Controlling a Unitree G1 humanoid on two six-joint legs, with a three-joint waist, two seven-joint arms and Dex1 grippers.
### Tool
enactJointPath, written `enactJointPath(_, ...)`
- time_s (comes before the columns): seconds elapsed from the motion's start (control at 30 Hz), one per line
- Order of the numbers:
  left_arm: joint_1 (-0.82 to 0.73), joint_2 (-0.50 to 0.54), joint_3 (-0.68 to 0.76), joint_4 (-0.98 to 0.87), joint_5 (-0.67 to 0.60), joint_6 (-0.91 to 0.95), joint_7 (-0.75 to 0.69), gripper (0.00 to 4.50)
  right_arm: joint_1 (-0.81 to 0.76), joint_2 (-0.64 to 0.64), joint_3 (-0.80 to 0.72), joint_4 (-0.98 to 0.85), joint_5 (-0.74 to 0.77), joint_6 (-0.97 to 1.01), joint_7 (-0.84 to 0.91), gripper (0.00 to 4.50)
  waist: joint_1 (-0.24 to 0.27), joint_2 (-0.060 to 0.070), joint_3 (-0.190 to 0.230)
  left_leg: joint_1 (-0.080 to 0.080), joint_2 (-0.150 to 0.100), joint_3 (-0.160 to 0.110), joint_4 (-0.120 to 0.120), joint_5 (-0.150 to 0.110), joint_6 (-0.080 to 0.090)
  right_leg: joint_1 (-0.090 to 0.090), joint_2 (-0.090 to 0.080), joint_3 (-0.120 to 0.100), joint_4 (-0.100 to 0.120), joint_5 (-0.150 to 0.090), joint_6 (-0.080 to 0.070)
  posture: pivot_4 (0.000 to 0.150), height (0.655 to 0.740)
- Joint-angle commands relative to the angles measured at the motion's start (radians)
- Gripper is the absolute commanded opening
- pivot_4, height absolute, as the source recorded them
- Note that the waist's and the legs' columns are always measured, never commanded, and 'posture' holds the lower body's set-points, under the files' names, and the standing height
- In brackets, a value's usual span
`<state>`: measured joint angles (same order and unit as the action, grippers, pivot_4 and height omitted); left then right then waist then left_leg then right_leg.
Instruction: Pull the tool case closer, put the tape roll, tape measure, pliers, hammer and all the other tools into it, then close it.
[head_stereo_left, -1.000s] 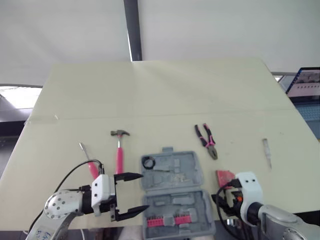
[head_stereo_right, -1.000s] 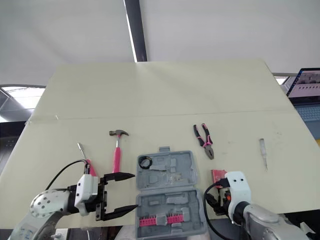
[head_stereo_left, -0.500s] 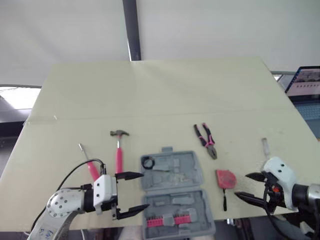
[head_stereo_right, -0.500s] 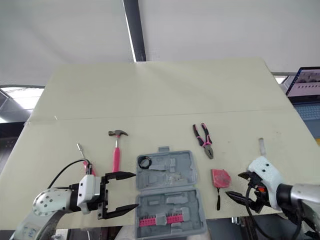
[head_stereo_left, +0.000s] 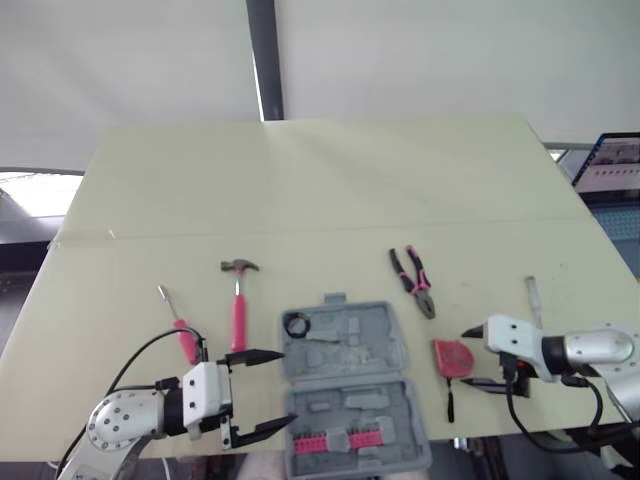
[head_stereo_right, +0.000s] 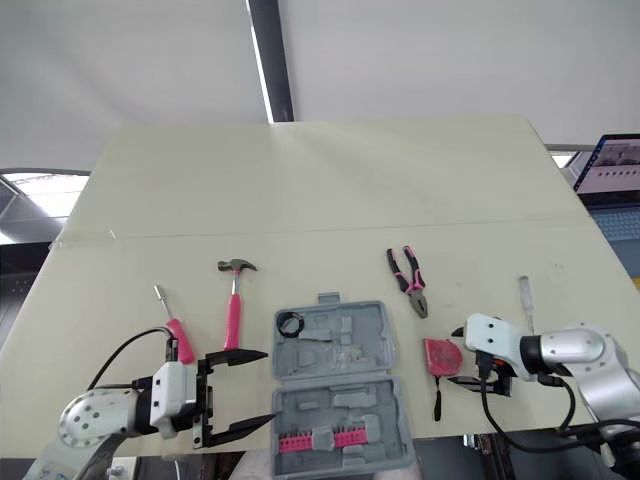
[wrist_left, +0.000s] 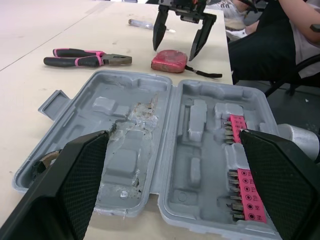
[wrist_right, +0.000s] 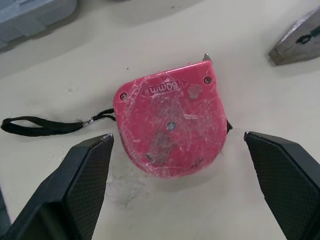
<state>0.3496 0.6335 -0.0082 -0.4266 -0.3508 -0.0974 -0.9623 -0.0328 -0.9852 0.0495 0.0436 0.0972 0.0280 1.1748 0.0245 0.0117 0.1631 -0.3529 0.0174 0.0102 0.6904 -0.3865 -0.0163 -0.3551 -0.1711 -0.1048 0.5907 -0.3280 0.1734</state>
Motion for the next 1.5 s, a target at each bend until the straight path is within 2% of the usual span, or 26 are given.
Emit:
enactJointPath(0.03, 0.019, -0.005, 0.010, -0.039, -0.003, -0.022, 0.011, 4.50, -0.012, 0.005, 0.010, 0.018, -0.013, -0.038, 0.007, 4.43, 0.000, 0.000, 0.000, 0.000, 0.000, 0.000, 0.000, 0.000, 0.000, 0.000, 0.000, 0.000, 0.000, 0.000, 0.000, 0.150, 0.7360)
enactJointPath(0.73, 0.014, -0.002, -0.012, -0.041, -0.013, -0.015, 0.018, 4.50, -0.024, 0.061, 0.032, 0.047, -0.031, -0.058, -0.010, 4.43, -0.002, 0.000, 0.000, 0.000, 0.000, 0.000, 0.000, 0.000, 0.000, 0.000, 0.000, 0.000, 0.000, 0.000, 0.000, 0.150, 0.7360)
enactJointPath(0.87, 0.013, -0.005, -0.013, -0.039, -0.017, -0.010, 0.022, 4.50, -0.022, 0.065, 0.031, 0.043, -0.030, -0.073, -0.011, 3.18, -0.002, 0.000, 0.000, 0.000, 0.000, 0.000, 0.000, 0.000, 0.000, 0.000, 0.000, 0.000, 0.000, 0.000, 0.000, 0.150, 0.7360)
enactJointPath(0.9, 0.014, -0.006, -0.012, -0.038, -0.017, -0.010, 0.023, 4.50, -0.024, 0.067, 0.032, 0.042, -0.031, -0.073, -0.012, 3.05, -0.002, 0.000, 0.000, 0.000, 0.000, 0.000, 0.000, 0.000, 0.000, 0.000, 0.000, 0.000, 0.000, 0.000, 0.000, 0.150, 0.7360)
enactJointPath(1.0, 0.012, -0.008, -0.017, -0.033, -0.017, -0.009, 0.021, 4.50, -0.033, 0.070, 0.033, 0.037, -0.029, -0.057, -0.013, 3.05, -0.002, 0.000, 0.000, 0.000, 0.000, 0.000, 0.000, 0.000, 0.000, 0.000, 0.000, 0.000, 0.000, 0.000, 0.000, 0.150, 0.7360)
enactJointPath(1.13, -0.008, -0.006, -0.020, -0.005, -0.004, -0.025, 0.009, 4.50, -0.055, 0.048, 0.018, -0.041, 0.001, 0.087, 0.004, 3.05, -0.001, 0.000, 0.000, 0.000, 0.000, 0.000, 0.001, 0.000, 0.000, 0.000, 0.000, 0.000, 0.001, 0.000, 0.000, 0.150, 0.7360)
enactJointPath(1.27, -0.005, -0.028, 0.013, 0.004, -0.026, -0.011, 0.042, 4.50, -0.095, -0.020, 0.010, -0.204, 0.033, 0.297, 0.043, 3.05, -0.001, 0.001, 0.001, 0.000, 0.000, 0.000, 0.001, 0.000, 0.000, 0.000, 0.000, 0.000, 0.001, 0.000, 0.000, 0.150, 0.7360)
enactJointPath(1.4, 0.003, -0.029, 0.037, -0.010, -0.050, 0.009, 0.047, 4.50, -0.258, -0.099, 0.093, -0.372, 0.059, 0.583, 0.109, 3.05, -0.003, 0.002, 0.001, 0.000, 0.000, -0.001, 0.001, 0.000, 0.000, 0.000, 0.000, 0.000, 0.001, 0.000, 0.000, 0.150, 0.7360)
enactJointPath(1.5, 0.018, -0.034, 0.047, -0.022, -0.053, 0.018, 0.059, 4.50, -0.415, -0.123, 0.230, -0.432, -0.010, 0.712, 0.144, 3.05, -0.004, 0.002, 0.001, 0.000, 0.001, -0.001, 0.001, 0.000, 0.000, 0.000, 0.000, 0.000, 0.000, 0.000, 0.000, 0.150, 0.7360)
